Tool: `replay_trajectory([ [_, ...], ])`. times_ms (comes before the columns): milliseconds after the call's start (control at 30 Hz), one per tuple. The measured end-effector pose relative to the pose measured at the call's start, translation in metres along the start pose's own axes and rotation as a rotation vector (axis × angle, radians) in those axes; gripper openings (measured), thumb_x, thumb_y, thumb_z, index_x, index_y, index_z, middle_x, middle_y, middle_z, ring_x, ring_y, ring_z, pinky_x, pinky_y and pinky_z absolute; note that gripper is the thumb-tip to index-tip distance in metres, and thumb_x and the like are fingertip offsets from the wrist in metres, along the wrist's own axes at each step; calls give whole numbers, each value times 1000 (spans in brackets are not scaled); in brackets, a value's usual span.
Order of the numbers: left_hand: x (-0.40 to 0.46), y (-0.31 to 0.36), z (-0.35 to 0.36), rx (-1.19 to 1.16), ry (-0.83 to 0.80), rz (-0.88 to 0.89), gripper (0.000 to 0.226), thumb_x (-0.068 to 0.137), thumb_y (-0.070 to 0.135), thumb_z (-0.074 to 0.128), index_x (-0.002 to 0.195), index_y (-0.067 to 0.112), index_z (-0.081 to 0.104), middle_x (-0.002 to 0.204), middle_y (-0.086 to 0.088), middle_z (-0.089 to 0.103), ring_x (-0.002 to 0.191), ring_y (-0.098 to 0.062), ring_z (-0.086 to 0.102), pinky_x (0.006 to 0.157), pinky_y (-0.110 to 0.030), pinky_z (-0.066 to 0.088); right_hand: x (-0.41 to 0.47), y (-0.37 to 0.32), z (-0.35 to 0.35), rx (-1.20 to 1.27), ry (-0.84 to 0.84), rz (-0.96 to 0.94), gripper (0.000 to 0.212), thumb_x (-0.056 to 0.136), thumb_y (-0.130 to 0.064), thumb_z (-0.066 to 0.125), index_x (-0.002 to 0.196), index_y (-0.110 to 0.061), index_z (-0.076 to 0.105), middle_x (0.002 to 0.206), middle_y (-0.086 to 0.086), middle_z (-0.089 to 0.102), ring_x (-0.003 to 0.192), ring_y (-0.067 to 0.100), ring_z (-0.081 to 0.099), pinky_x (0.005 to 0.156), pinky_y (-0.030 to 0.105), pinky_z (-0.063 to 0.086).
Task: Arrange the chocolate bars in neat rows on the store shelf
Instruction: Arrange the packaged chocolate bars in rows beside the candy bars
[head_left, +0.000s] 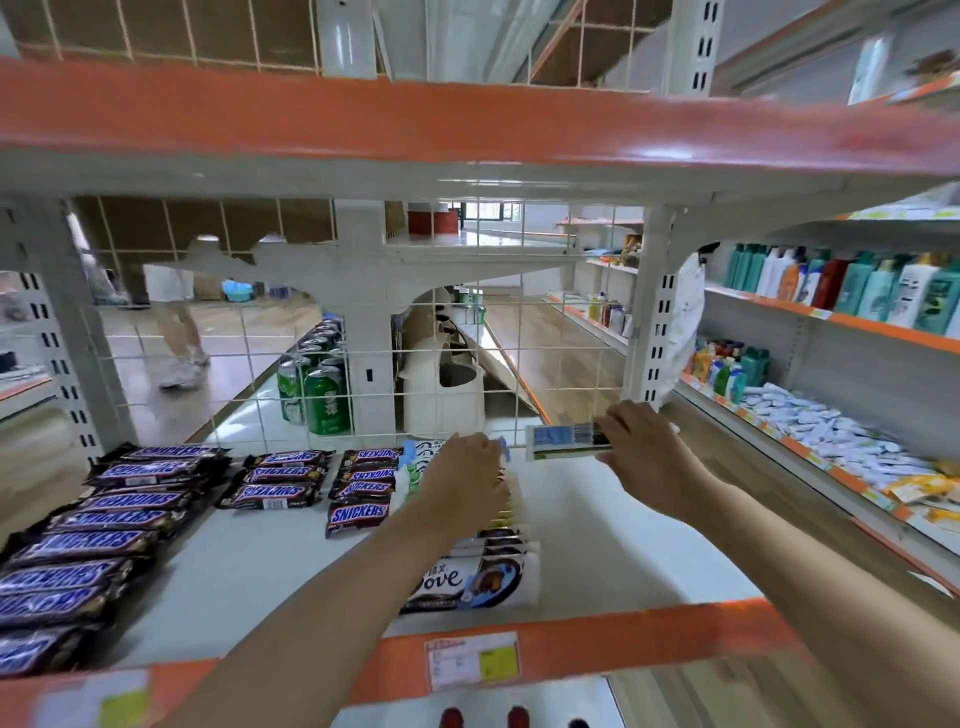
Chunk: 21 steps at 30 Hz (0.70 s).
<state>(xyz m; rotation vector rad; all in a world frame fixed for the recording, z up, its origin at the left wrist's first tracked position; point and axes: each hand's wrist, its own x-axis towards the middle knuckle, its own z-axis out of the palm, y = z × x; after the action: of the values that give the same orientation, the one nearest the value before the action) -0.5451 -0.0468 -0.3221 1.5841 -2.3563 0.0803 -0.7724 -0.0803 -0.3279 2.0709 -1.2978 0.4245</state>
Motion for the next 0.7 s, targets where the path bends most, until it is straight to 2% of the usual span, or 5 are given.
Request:
replay_trajectory([
  [167,-36,0,-12,-27,153,-27,59,95,35,47,143,7,28,149,-7,31,137,-20,27,113,-28,20,-13,-32,-37,135,75,-14,48,59,-18,87,100,-4,66,92,12,63,78,30,62,66,39,54],
  [333,-66,0,-22,10,153,7,69,94,36,50,148,8,17,156,-7,17,143,-18,16,115,-27,11,-31,-67,-62,164,172,-75,49,60,-20,86,101,-3,66,97,13,63,86,31,58,73,35,53],
  [400,-76,-1,-26,49,148,29,67,95,33,49,148,8,18,155,-7,19,142,-19,18,114,-27,14,-35,-76,-65,165,174,-108,49,63,-22,84,104,-4,64,100,12,61,90,28,53,75,35,52],
  [533,-87,-1,-32,67,188,22,47,92,24,55,134,8,43,135,-8,46,123,-23,43,98,-32,38,-40,-90,-77,149,175,-122,53,61,-25,85,105,-5,63,102,11,61,93,27,53,77,35,53],
  [700,-98,-7,-39,47,214,12,42,88,17,59,127,3,50,128,-12,53,117,-27,49,92,-37,44,-41,-86,-89,135,146,-53,64,58,-35,87,108,-4,65,104,12,65,89,31,66,73,39,55],
])
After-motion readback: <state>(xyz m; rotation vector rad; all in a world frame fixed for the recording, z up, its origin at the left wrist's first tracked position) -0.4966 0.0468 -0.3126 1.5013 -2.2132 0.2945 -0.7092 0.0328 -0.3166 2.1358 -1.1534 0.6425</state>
